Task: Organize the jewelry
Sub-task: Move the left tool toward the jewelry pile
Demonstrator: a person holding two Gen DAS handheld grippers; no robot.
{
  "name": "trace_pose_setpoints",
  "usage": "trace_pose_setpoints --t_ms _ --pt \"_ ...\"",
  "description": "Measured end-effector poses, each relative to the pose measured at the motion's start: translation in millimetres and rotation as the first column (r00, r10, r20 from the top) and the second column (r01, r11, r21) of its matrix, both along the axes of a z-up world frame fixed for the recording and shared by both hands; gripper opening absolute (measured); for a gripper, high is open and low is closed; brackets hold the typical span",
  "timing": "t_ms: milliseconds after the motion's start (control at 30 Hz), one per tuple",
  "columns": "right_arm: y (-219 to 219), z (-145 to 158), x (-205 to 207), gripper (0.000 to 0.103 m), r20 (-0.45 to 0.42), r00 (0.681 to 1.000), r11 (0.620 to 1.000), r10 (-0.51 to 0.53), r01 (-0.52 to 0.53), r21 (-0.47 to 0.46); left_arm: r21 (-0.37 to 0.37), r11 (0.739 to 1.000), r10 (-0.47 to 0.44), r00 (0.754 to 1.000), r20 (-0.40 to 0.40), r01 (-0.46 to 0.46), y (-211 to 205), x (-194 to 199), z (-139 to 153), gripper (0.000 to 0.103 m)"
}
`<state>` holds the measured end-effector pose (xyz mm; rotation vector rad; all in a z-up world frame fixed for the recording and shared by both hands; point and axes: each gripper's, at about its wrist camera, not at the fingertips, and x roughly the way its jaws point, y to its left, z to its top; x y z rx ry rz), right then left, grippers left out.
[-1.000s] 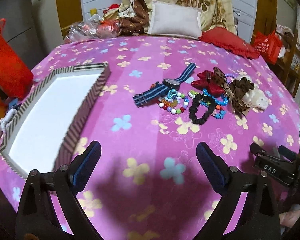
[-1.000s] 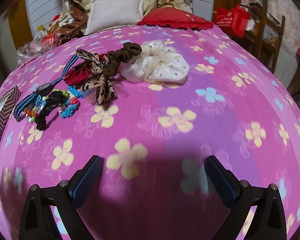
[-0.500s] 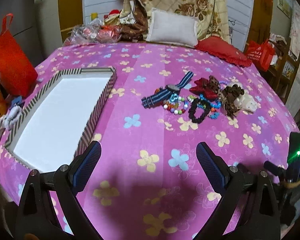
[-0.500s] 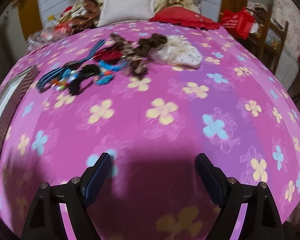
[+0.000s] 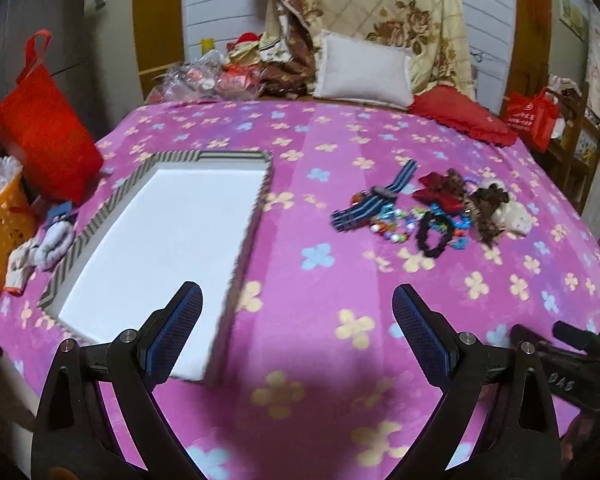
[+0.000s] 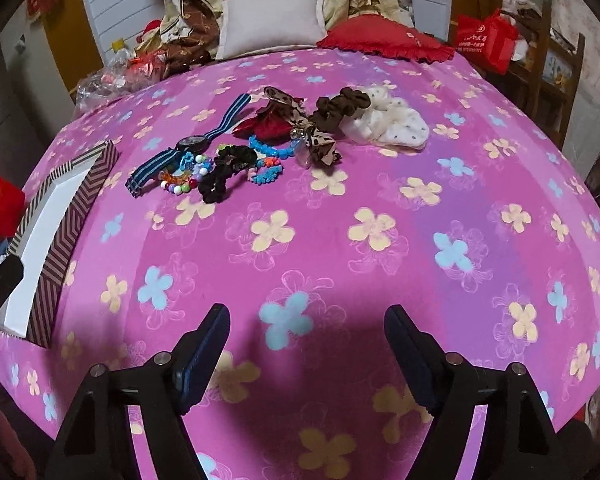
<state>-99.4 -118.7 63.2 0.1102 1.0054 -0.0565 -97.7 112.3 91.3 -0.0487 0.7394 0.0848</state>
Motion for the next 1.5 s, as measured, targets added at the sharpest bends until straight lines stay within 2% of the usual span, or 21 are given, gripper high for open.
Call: trace_pose_setpoints --t_ms 67,233,400,633,833,1100,1267,1500 --pt "-4 -1 -2 0.078 0.012 1.000 1.000 -0.008 0.008 0.010 0.003 1.000 0.025 1.000 0.000 -0.025 8 -4 -2 0.097" --pt "-17 -12 2 0.078 -0.028 0.999 0.999 -0.023 0.024 0.042 0.025 0.999 0.038 0.999 -0.038 -0.037 10 1 -12 0.097" --pt "-35 -2 -11 0.078 0.032 0.998 0.998 -0.055 0.056 -0.024 0.036 0.999 0.009 0.998 -0.057 -0.007 -6 7 -16 0.097" --pt "-56 -5 -18 0.078 0.052 0.996 0.998 -0.067 0.067 -0.012 0.071 0.996 -0.050 0.996 -0.074 0.055 -42 11 -11 0.097" --pt "-62 -11 -19 0.078 0.054 0.996 0.997 -0.071 0.071 0.013 0.087 0.993 -0.076 0.993 -0.095 0.085 -54 14 -12 0.096" --pt "-65 -20 -12 0.078 0.032 0.997 0.997 -0.076 0.075 0.009 0.078 0.994 -0.073 0.990 -0.117 0.083 -56 21 -17 0.096" --pt "-62 -9 -15 0.078 0.078 0.994 0.997 -0.076 0.079 -0.026 0.079 0.992 -0.085 0.989 -0.123 0.095 -52 25 -21 0.096" --pt "-62 2 1 0.078 0.115 0.992 0.999 -0.050 0.051 0.000 0.043 0.997 -0.056 0.990 -0.132 0.062 -24 44 -9 0.096"
